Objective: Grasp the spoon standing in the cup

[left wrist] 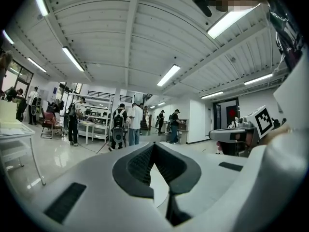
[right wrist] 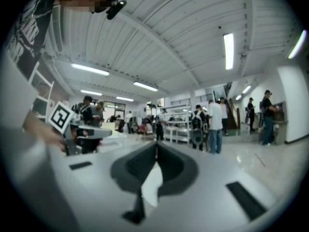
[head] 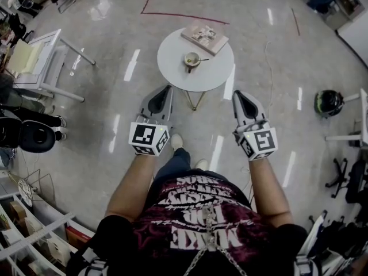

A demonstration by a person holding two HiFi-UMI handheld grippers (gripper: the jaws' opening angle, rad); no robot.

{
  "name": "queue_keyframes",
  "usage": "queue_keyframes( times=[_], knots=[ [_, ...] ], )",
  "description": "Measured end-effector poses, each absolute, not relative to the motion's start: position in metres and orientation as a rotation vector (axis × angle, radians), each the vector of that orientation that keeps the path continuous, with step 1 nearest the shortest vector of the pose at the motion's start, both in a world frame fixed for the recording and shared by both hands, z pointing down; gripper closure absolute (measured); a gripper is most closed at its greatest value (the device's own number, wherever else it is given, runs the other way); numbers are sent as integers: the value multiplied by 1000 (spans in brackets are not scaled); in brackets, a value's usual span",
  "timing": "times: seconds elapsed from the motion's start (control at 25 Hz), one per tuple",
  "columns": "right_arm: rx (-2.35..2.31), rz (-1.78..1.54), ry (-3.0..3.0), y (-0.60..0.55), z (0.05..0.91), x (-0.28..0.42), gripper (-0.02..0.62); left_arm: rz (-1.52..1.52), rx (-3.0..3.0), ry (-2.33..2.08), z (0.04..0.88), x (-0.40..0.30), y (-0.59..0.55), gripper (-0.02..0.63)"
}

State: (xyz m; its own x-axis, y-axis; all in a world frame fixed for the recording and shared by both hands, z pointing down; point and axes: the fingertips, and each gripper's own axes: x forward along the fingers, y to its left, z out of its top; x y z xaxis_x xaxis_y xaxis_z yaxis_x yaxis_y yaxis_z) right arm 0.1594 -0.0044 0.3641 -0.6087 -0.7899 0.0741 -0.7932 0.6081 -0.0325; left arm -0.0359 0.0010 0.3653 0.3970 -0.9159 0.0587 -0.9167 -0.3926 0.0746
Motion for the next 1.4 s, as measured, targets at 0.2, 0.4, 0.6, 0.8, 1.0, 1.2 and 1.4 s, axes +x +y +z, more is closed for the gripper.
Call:
queue_keyframes(
  times=[0.2, 0.4, 0.6, 0.8, 1.0, 1.2, 1.4],
  knots=[
    [1377, 116, -2756, -17, 370, 160, 565, 25, 2538, -1665, 369, -43, -11, 581],
    [1384, 132, -2752, -30, 372, 152, 563, 39, 2521, -1659, 376, -54, -24, 581],
    [1391, 146, -2748, -42, 374, 146, 565, 63, 2526, -1655, 380, -62, -36, 581],
    [1409, 161, -2737, -53, 377, 145, 564, 60, 2514, -1639, 385, -67, -50, 581],
    [1429, 173, -2724, -66, 380, 139, 563, 76, 2526, -1617, 388, -72, -64, 581],
    [1433, 172, -2715, -77, 380, 129, 564, 77, 2533, -1591, 393, -77, -80, 581],
    [1444, 162, -2702, -91, 377, 117, 565, 67, 2544, -1567, 393, -87, -95, 581]
  ],
)
